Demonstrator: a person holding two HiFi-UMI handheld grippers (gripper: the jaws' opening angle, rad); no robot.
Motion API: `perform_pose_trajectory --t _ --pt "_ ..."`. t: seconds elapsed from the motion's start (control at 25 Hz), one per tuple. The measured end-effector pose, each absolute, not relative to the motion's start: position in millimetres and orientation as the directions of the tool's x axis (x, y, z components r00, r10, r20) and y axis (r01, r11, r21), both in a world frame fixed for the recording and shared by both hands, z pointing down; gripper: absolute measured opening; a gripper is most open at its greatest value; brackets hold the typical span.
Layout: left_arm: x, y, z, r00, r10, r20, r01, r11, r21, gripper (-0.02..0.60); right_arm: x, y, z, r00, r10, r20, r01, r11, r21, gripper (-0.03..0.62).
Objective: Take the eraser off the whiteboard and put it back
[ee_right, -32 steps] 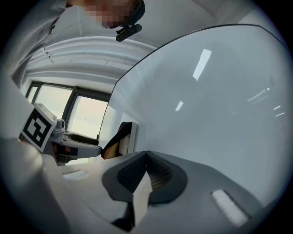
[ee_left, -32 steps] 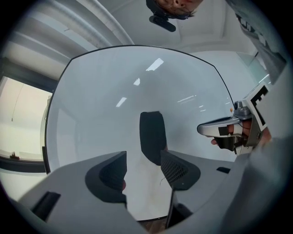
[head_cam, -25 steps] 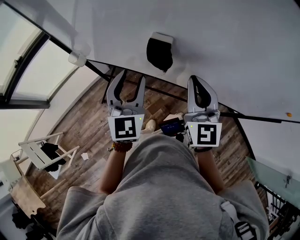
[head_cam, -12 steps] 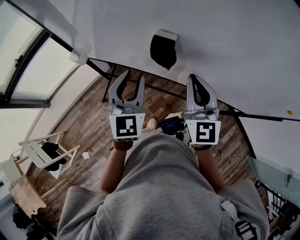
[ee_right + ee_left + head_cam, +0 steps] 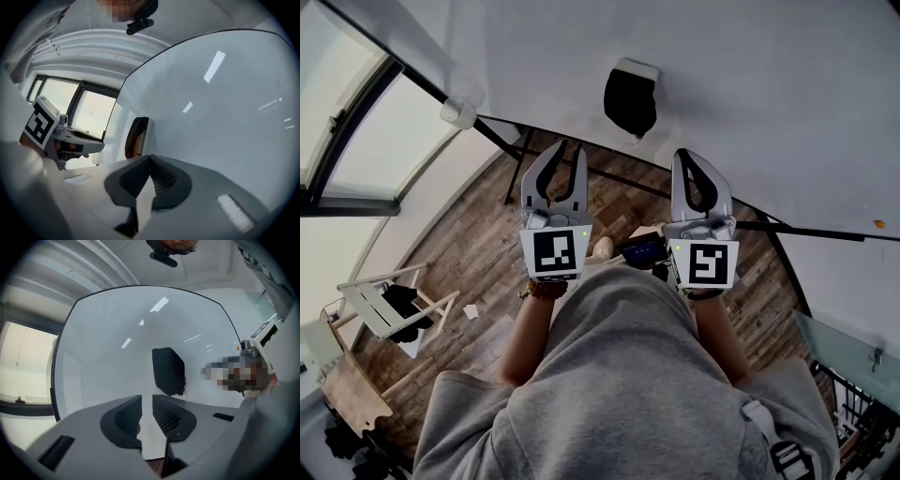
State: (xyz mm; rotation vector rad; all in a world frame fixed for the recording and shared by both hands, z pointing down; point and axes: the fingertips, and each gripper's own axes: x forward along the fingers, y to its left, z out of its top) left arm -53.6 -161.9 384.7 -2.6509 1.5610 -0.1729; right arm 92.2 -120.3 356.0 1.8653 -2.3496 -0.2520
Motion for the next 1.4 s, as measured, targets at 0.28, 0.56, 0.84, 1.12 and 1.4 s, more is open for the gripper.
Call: perform_pose_trajectory --t 0.28,0.56,0.84,1.12,1.4 --pt "-51 -160 386 0.482 -0.873 0.072 -0.868 -0.487 -0.101 0.058 88 -117 352 -0.234 -0.972 -0.014 -0.951 0.225 0.212 0.012" --pt "-45 -151 387 0.491 -0.867 0.087 -0.861 -0.498 -0.099 0.041 78 -111 349 -0.253 -0.967 -0.018 -0.946 0.243 0.215 0.012" --pt "-43 -142 390 0.499 -0.861 0.096 -0.857 -0.507 -0.094 0.008 74 -104 355 -0.258 -0.966 0.002 -0.945 0.253 0.206 0.012" --pt "-37 -130 393 0.514 -0.851 0.104 -0.847 -0.523 -0.093 0.008 74 -95 359 -0.263 -0.965 0.021 -0.938 0.261 0.228 0.012" --pt "-35 -126 395 0.52 -0.847 0.112 -0.843 -0.53 -0.095 0.008 79 -89 359 -0.253 -0.967 0.02 -0.938 0.25 0.238 0.012"
